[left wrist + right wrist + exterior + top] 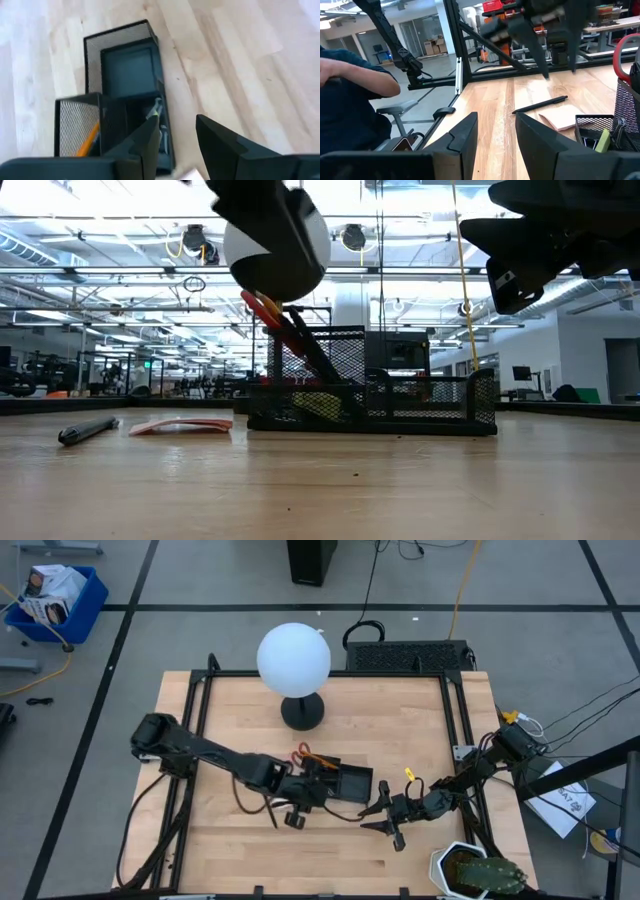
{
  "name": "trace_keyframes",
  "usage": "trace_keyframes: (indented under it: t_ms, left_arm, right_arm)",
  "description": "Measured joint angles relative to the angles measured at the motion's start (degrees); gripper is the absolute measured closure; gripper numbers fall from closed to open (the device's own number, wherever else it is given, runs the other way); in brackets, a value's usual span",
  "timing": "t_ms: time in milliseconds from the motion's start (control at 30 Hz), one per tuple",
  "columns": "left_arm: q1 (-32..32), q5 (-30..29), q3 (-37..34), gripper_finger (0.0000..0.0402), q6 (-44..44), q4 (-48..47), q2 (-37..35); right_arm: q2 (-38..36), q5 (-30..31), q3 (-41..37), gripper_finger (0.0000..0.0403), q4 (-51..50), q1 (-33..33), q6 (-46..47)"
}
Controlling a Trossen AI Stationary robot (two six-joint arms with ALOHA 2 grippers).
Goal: Pick and place office supplies into organizer
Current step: Put the notepad into the desk organizer
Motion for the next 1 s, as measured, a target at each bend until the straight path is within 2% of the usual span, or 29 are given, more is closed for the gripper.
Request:
trace_keyframes:
  t_ms: [200,467,600,767,1000]
  left_arm:
    - [-2.2,-0.3,-5.1,0.0269,-4.3,-1.5,-5.3]
    - [-7.3,-11.8,-20.0,0.0268,-16.3,2.5,-11.0]
    - [-9.2,-13.9,-25.0,0.0268,-21.1,6.4,-11.4]
    - [-10.3,-16.0,-27.4,0.0268,-24.8,9.8,-10.6]
    - [-12.6,-17.5,-27.4,0.0268,-26.1,12.1,-10.1]
  right_arm:
    - [0.0,0.0,0.0,0.0275,0.0,0.0,0.0]
    - [0.0,0.0,0.0,0.0275,0.0,0.0,0.0]
    - [0.0,0.0,0.0,0.0275,0.0,0.0,0.0]
    - [0.0,0.0,0.0,0.0275,0.0,0.0,0.0]
    - [0.0,0.0,0.0,0.0275,-0.1,0.0,0.0]
